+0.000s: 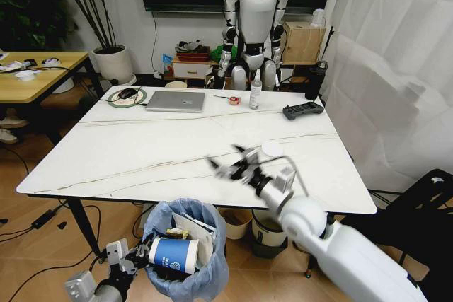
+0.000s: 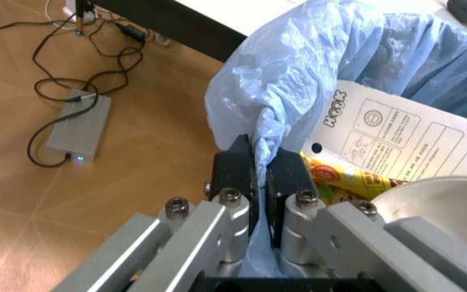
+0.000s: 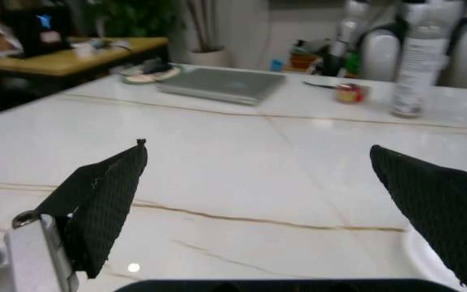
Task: Pick up the trash bin and place the trash from the table into it.
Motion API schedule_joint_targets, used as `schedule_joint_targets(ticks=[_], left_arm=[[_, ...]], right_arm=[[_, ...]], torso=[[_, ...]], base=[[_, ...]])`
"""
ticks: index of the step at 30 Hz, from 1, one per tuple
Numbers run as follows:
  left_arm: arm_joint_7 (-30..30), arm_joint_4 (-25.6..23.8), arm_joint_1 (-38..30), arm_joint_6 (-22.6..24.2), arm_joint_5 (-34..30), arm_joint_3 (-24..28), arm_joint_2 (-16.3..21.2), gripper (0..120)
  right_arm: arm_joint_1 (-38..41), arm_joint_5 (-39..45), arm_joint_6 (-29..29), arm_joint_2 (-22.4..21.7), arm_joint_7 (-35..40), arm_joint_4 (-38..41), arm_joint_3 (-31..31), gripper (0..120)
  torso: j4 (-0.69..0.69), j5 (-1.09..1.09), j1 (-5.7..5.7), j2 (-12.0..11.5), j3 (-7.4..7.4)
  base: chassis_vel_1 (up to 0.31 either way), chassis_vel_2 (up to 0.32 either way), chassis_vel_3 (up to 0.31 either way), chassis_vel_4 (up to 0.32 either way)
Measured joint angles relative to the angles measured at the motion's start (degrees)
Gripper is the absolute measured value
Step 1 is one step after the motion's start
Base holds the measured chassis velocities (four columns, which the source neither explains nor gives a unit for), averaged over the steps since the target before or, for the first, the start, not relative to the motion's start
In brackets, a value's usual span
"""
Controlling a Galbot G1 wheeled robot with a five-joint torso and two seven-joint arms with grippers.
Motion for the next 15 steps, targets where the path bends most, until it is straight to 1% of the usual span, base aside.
schedule_joint_targets(ticks=[2, 4, 7, 9, 11, 15], left_arm=[[0.0, 0.0, 0.0, 0.0, 0.0, 0.0, -0.1, 0], [0.0, -0.2, 0.0, 0.0, -0.1, -0.2, 0.0, 0], [0.0, -0.2, 0.0, 0.0, -0.1, -0.4, 0.1, 0], [0.0, -0.2, 0.0, 0.0, -0.1, -0.4, 0.1, 0], [0.0, -0.2, -0.1, 0.0, -0.1, -0.4, 0.0, 0], [0.0, -0.2, -0.1, -0.1, -0.1, -0.4, -0.2, 0]], right_arm=[[0.8, -1.5, -0.6, 0.2, -0.5, -3.0, 1.3, 100], [3.5, -3.7, -1.6, -0.1, -2.3, -8.4, 1.8, 100], [6.8, -4.1, -2.9, -0.5, -4.1, -12.0, 0.9, 100], [7.4, -4.1, -3.1, -0.5, -4.3, -12.6, 0.7, 100], [10.2, -4.0, -3.9, -0.2, -5.0, -15.8, -0.7, 100], [12.5, -3.3, -5.1, -0.2, -6.2, -18.4, -2.6, 100]], torso=[[-0.01, -0.01, 0.00, 0.0, 0.00], [-0.01, 0.01, 0.00, 0.0, 0.00], [0.00, -0.01, 0.00, 0.0, 0.00], [0.00, -0.01, 0.00, 0.0, 0.00], [0.01, -0.02, 0.00, 0.0, 0.00], [0.02, -0.01, 0.00, 0.0, 0.00]], base=[[0.000, 0.000, 0.000, 0.000], [0.000, 0.000, 0.000, 0.000], [0.000, 0.000, 0.000, 0.000], [0.000, 0.000, 0.000, 0.000], [0.000, 0.000, 0.000, 0.000], [0.000, 0.000, 0.000, 0.000]])
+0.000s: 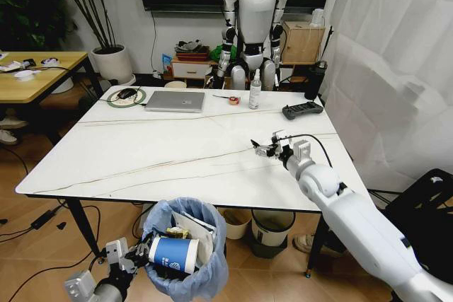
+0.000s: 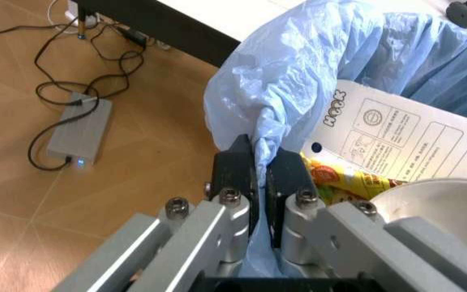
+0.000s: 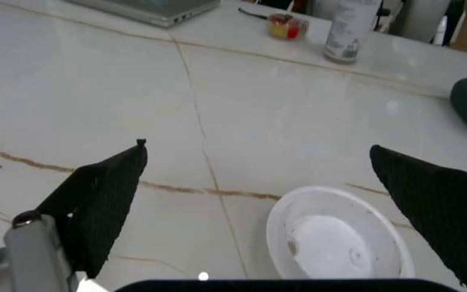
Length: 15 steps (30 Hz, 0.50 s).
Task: Pick up the trash bin and place the trash from the table into it.
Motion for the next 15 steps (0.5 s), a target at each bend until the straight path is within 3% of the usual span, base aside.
schedule_joint_targets(ticks=[4, 11, 15], left_arm=[[0.0, 0.1, 0.0, 0.0, 0.0, -0.1, -0.1, 0], [0.0, 0.2, -0.1, -0.1, 0.0, -0.1, -0.1, 0], [0.0, 0.2, -0.1, -0.1, 0.0, -0.2, -0.1, 0]], right_arm=[[1.5, 1.3, -4.5, 0.8, -1.2, -3.1, -1.5, 100], [2.6, -0.1, -7.2, 2.2, -1.9, -5.8, -1.9, 99], [3.3, -0.8, -8.2, 3.0, -2.0, -7.0, -1.9, 90]], torso=[[-0.01, 0.00, -0.01, 0.0, 0.00], [-0.01, 0.00, -0.01, 0.0, 0.00], [0.00, 0.00, -0.01, 0.0, 0.00]], base=[[0.000, 0.000, 0.000, 0.000], [0.000, 0.000, 0.000, 0.000], [0.000, 0.000, 0.000, 0.000]])
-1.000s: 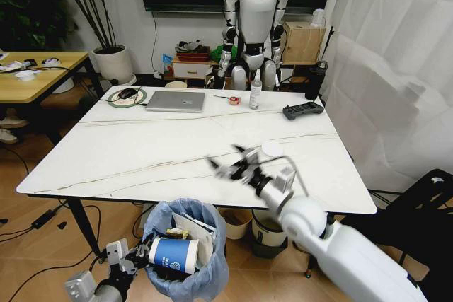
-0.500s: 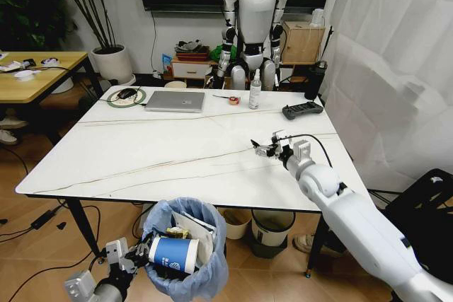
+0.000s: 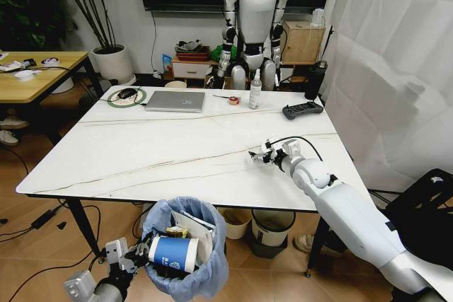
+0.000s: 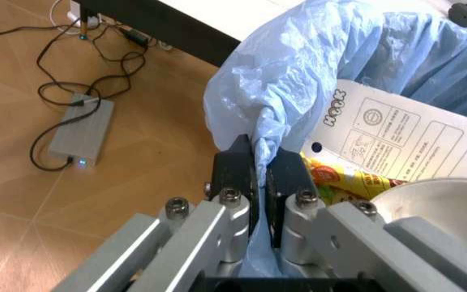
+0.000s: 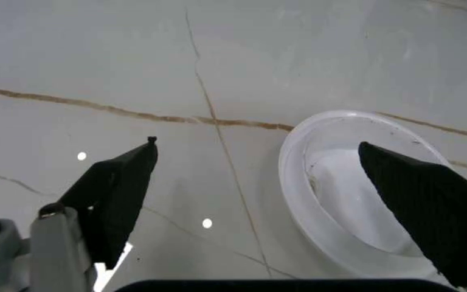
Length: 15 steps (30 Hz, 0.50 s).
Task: Pick up the trash bin and place the trash from the table into it.
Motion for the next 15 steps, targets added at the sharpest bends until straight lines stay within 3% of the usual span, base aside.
schedule_joint_targets(ticks=[7, 10, 14, 15], left_arm=[[0.0, 0.2, -0.3, 0.0, -0.3, 0.0, 0.1, 0], [-0.1, 0.3, -0.4, 0.0, -0.4, 0.0, 0.2, 0], [-0.1, 0.4, -0.6, 0.0, -0.6, 0.0, 0.4, 0], [-0.1, 0.4, -0.6, 0.0, -0.6, 0.0, 0.4, 0]], right_arm=[[0.6, -0.8, -0.1, 0.2, -0.4, -1.7, -0.2, 62], [0.6, -1.2, -0.1, 0.0, -0.4, -1.9, -0.2, 56], [0.7, -1.5, 0.0, -0.2, -0.4, -2.3, -0.2, 36], [0.7, -1.5, 0.0, -0.2, -0.4, -2.3, -0.2, 36]], torso=[[-0.01, -0.01, 0.00, 0.0, -0.01], [-0.01, -0.01, 0.00, 0.0, -0.01], [-0.01, -0.01, 0.00, 0.0, -0.01], [-0.01, -0.01, 0.00, 0.0, -0.01]], base=[[0.000, 0.000, 0.000, 0.000], [0.000, 0.000, 0.000, 0.000], [0.000, 0.000, 0.000, 0.000], [0.000, 0.000, 0.000, 0.000]])
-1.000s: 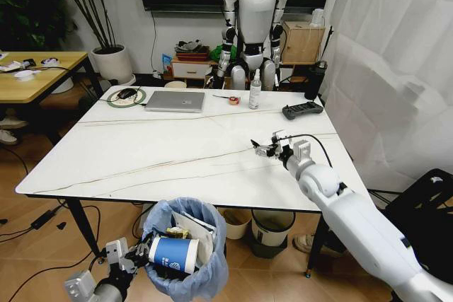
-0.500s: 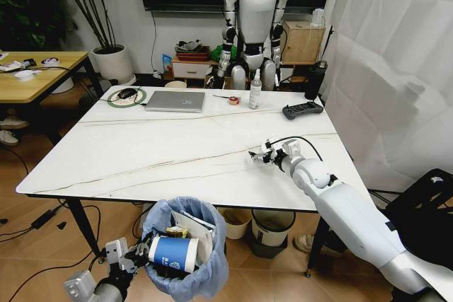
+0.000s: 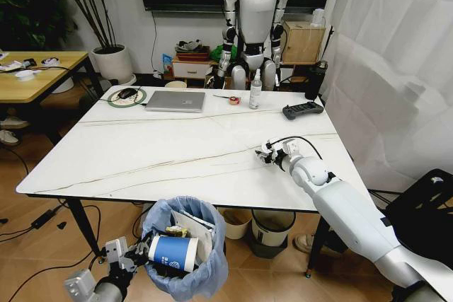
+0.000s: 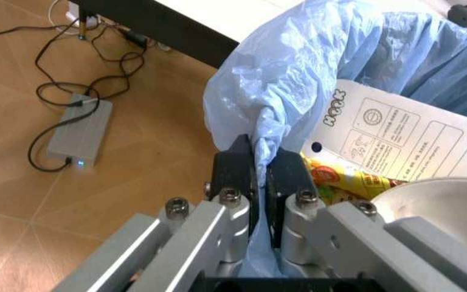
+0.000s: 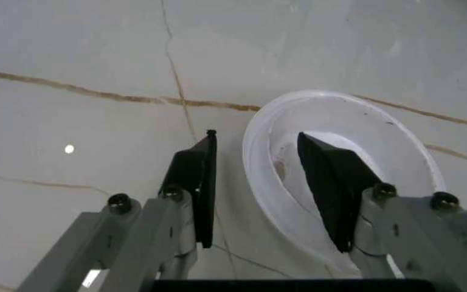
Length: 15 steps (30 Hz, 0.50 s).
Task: Pick up the trash bin and place the trash from the table into it.
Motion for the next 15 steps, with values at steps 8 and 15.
schedule_joint_targets(ticks=[8, 15], left_arm=[[0.0, 0.1, 0.0, 0.0, -0.2, -0.1, 0.3, 0], [-0.1, 0.3, -0.1, 0.0, -0.3, 0.0, 0.4, 0]], right_arm=[[-0.2, -1.0, 0.1, -0.3, -0.2, -0.1, -0.1, 6], [-0.6, -1.0, 0.5, -1.1, -0.4, 0.8, -0.1, 0]], torso=[[0.00, 0.00, 0.00, 0.0, 0.00], [0.00, 0.00, 0.00, 0.0, 0.00]], base=[[0.000, 0.000, 0.000, 0.000], [0.000, 0.000, 0.000, 0.000]])
